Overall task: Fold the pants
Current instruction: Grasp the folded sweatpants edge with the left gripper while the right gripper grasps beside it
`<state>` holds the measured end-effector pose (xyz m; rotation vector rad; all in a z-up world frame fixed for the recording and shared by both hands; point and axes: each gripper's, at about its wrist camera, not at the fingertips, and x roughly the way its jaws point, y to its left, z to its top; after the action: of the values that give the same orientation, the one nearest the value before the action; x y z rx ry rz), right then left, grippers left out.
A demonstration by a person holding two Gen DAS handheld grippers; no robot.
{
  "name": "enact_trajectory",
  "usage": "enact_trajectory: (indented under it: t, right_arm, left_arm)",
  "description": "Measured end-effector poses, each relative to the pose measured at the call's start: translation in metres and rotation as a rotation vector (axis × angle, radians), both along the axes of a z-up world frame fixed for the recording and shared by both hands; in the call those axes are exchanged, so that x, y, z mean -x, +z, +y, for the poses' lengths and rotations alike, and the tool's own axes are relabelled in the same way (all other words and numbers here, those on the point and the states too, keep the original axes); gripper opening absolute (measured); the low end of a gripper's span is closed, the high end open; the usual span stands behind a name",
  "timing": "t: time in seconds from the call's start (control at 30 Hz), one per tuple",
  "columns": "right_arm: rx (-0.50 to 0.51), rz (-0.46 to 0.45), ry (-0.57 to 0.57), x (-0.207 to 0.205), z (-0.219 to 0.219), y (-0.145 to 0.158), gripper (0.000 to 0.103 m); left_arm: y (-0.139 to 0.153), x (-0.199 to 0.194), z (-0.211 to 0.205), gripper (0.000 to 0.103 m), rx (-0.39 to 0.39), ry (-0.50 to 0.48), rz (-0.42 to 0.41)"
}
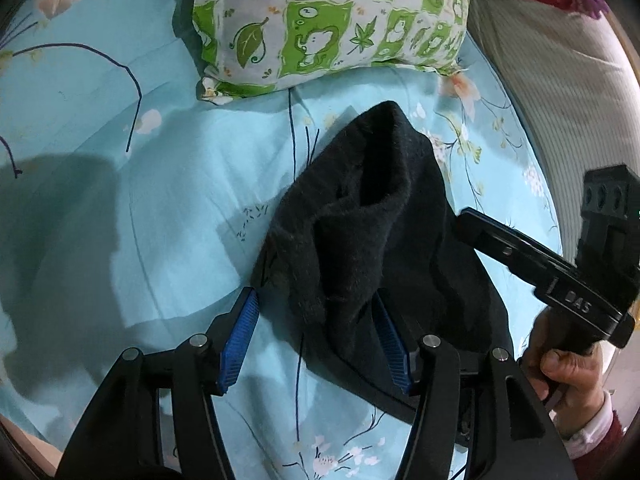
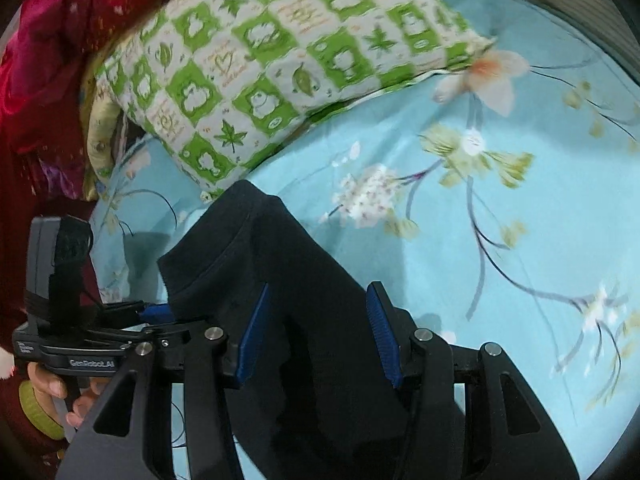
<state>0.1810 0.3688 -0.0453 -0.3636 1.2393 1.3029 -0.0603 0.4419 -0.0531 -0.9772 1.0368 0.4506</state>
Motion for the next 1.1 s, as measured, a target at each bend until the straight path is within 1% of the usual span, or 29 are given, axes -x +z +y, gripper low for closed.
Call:
enact_trajectory:
  t: [0.1, 0.27, 0.4, 0.43, 0.47, 0.5, 0.57, 0.6, 0.67, 0.73, 0.8, 0.83, 0.9, 1.03, 1.1]
  right_arm:
    - [0.02, -0.01, 0.045, 0.0, 0.014, -0.007, 0.051]
    - [0.026, 0.004, 0.114, 0.004, 0.037, -0.014, 0.051]
    - [0.055, -0.017, 0.135, 0.01, 0.051, -0.019, 0.051]
    - [0.053, -0.023, 0.134, 0.011, 0.052, -0.018, 0.05]
    - [0.05, -0.024, 0.132, 0.012, 0.054, -0.018, 0.044]
    - [0.042, -0.012, 0.129, 0.013, 0.052, -0.016, 0.035]
    - [0.025, -0.008, 0.121, 0.016, 0.047, -0.011, 0.026]
    - [0.017, -0.009, 0.122, 0.017, 0.043, -0.008, 0.022]
    - [0.003, -0.008, 0.122, 0.019, 0.036, -0.002, 0.02]
    - [-0.01, -0.015, 0.121, 0.021, 0.027, 0.004, 0.018]
    - [-0.026, -0.023, 0.118, 0.022, 0.018, 0.013, 0.015]
    - [-0.035, -0.026, 0.116, 0.021, 0.014, 0.016, 0.015]
    - [-0.069, -0.036, 0.108, 0.022, 0.0, 0.029, 0.013]
    - [-0.139, -0.036, 0.079, 0.018, -0.037, 0.048, 0.01]
    - [-0.156, -0.028, 0.055, 0.013, -0.056, 0.053, 0.008]
  left_arm:
    - [-0.002, -0.001, 0.002, 0.059, 0.002, -0.008, -0.01]
    - [-0.007, -0.007, 0.002, 0.059, -0.011, -0.033, -0.018]
    - [-0.008, -0.013, -0.001, 0.057, -0.033, -0.05, -0.016]
    - [-0.007, -0.015, -0.002, 0.054, -0.043, -0.054, -0.015]
    - [-0.006, -0.018, -0.004, 0.039, -0.058, -0.058, -0.015]
    - [-0.005, -0.019, -0.005, 0.031, -0.066, -0.067, -0.016]
    - [-0.002, -0.023, -0.009, 0.023, -0.065, -0.078, -0.019]
    - [0.0, -0.023, -0.011, 0.021, -0.069, -0.077, -0.017]
    - [0.009, -0.024, -0.018, 0.018, -0.089, -0.082, -0.011]
    - [0.02, -0.025, -0.026, 0.017, -0.113, -0.091, -0.007]
    - [0.033, -0.027, -0.038, 0.016, -0.15, -0.109, -0.006]
    - [0.043, -0.029, -0.048, 0.016, -0.183, -0.124, -0.007]
    - [0.055, -0.033, -0.061, 0.016, -0.217, -0.138, -0.014]
    - [0.078, -0.04, -0.091, 0.015, -0.251, -0.169, -0.041]
    - [0.085, -0.046, -0.103, 0.015, -0.264, -0.186, -0.048]
